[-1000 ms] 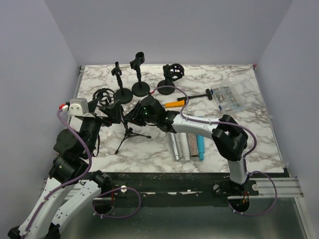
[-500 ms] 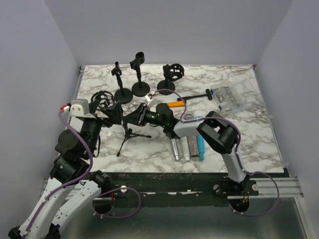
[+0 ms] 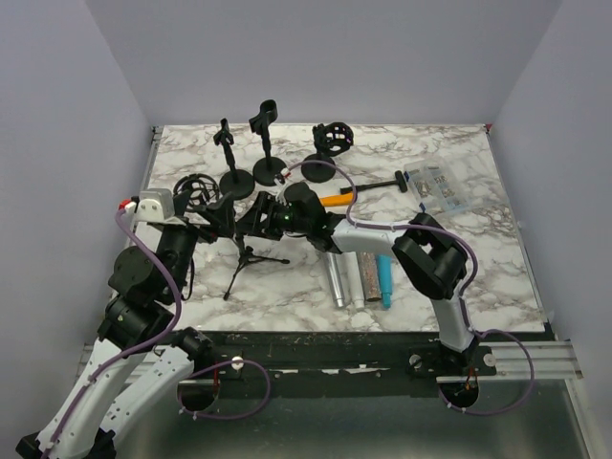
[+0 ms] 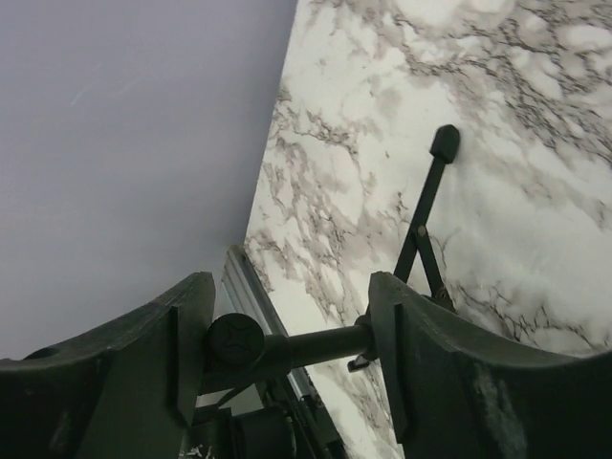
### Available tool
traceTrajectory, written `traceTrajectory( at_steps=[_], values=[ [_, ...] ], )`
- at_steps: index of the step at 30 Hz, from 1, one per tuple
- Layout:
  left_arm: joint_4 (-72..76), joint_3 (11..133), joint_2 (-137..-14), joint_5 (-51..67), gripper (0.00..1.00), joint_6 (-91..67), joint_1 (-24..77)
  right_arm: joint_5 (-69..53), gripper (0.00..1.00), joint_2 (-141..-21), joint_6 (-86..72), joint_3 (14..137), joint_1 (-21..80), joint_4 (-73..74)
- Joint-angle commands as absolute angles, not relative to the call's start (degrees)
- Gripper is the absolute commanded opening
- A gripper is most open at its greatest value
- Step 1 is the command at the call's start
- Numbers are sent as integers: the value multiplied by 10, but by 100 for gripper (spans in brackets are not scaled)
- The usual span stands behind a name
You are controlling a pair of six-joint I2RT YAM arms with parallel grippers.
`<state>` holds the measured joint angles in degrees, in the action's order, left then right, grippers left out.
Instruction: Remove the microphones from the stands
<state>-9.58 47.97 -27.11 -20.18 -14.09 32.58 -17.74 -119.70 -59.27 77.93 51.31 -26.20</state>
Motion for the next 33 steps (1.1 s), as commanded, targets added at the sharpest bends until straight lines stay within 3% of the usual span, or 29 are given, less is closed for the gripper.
traceTrajectory(
  at_steps=[1,7,10,23,33],
  values=[
    [-64,463,-261,-205,98,-129,322,-96,77,-1161,-535,789,514,-34],
    [-109,498,-288,-200,98,-134,317,-92,90,-1133,-533,835,514,34],
    [-64,463,-264,-200,98,-124,317,-88,95,-1113,-564,830,514,48],
    [-71,468,-284,-213,99,-112,315,-47,94,-1112,-638,889,515,148],
    [-77,472,-285,-201,98,-117,315,-68,80,-1182,-666,976,538,163]
  ],
)
